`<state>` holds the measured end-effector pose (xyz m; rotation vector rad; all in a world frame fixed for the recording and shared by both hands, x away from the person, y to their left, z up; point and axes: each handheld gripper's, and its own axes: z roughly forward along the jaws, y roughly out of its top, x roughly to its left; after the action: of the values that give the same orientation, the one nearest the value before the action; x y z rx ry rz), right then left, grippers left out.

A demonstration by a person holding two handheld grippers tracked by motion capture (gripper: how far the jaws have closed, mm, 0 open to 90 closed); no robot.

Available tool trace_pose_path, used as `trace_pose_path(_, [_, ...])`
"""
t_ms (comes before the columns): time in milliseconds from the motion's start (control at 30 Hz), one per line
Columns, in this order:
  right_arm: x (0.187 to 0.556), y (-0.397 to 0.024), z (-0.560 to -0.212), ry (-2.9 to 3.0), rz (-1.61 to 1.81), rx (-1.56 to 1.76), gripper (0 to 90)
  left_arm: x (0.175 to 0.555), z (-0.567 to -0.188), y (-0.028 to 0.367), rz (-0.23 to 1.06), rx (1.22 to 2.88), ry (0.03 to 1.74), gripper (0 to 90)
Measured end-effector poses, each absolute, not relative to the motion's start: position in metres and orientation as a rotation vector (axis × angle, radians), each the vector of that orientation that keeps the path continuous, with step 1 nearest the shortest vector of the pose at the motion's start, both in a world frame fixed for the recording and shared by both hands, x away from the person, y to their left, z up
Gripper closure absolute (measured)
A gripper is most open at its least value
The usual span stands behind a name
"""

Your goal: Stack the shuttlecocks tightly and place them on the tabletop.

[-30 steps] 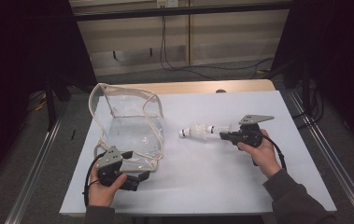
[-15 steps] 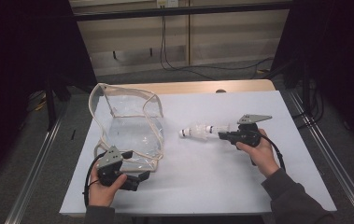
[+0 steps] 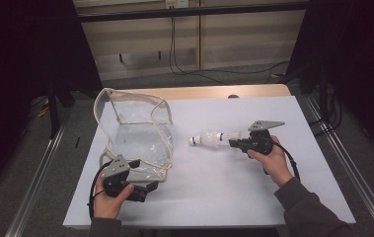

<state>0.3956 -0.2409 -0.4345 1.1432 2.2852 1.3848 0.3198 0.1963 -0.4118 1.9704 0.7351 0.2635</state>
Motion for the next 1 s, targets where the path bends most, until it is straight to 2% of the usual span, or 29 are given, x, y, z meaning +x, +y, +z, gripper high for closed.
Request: trace_pose_path(1000, [0.402,-0.231,-0.437,2.305,1.388,1.134,89.9,0.320,-0.412,0.196,0.263,1.972,0.734,1.2])
